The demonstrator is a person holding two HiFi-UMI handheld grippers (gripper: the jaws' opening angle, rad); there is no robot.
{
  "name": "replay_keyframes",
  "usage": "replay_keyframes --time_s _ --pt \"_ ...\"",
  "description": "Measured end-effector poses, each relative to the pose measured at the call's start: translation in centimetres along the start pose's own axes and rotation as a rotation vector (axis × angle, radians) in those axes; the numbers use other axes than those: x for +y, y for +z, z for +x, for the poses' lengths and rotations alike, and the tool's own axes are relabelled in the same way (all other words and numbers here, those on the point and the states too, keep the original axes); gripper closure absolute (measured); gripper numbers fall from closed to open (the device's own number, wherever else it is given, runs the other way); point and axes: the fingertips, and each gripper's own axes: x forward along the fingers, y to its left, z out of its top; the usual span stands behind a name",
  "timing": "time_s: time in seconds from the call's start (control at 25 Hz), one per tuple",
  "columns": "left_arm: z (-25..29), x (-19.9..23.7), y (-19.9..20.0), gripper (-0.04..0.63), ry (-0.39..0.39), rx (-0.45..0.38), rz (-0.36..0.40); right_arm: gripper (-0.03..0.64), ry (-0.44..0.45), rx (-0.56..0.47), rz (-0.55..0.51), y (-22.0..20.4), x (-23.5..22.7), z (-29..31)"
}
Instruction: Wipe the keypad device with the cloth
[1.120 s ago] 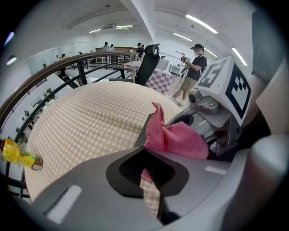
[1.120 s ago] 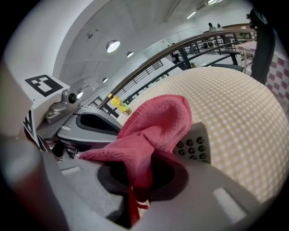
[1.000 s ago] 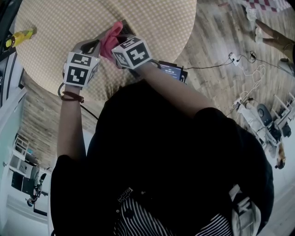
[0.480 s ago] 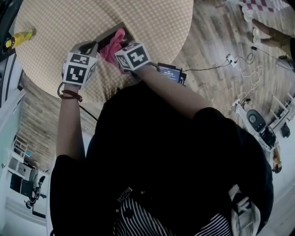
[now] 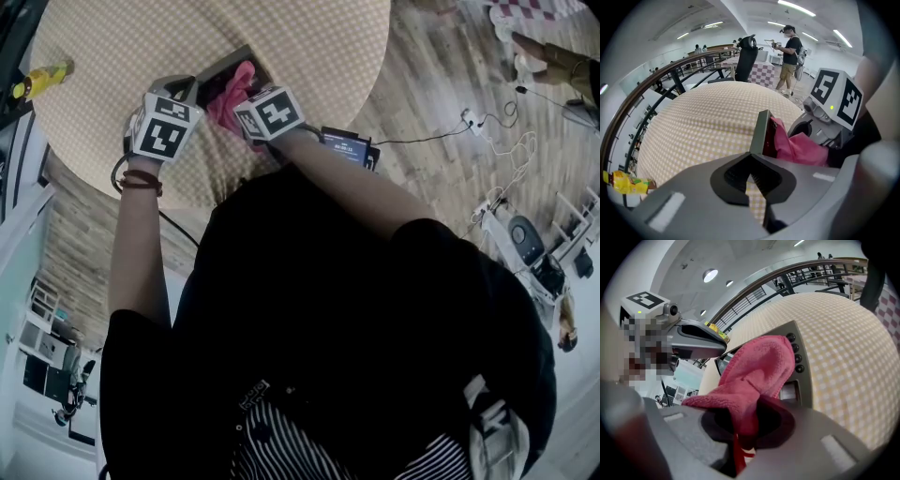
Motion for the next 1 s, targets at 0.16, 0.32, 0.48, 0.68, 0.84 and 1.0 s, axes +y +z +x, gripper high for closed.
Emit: replay_keyframes --time_s 0.16,0.32,0.48,0.68,0.84,1.0 --pt "0.2 -0.9 0.6 0.595 -0.018 0.018 0.024 0.554 -0.012 0.001 0.014 0.4 0.1 -0.1" --pt "0.2 -1.1 0.2 0.595 -0.024 0.016 -0.011 0.554 0.008 -0.057 0.029 2.0 0.8 -1.0" --pt "0.1 -0.9 0.5 0.595 -0.024 0.021 0.011 0.552 0.046 -0.102 -0.059 4.0 2.0 -1.2" --pt "0.1 -1.0 0.7 0.595 -0.025 0.008 0.019 0.554 0.070 -0.060 0.010 1.0 1.0 -0.1" --pt "0.1 -1.1 0.7 0.595 -0.022 0.018 0.026 0.554 0.014 -0.009 -0.014 -0.9 0.2 0.6" --pt "0.2 -1.2 0.6 0.595 -0.028 0.021 0.022 0.554 -0.015 0.007 0.011 -0.5 0.5 0.3"
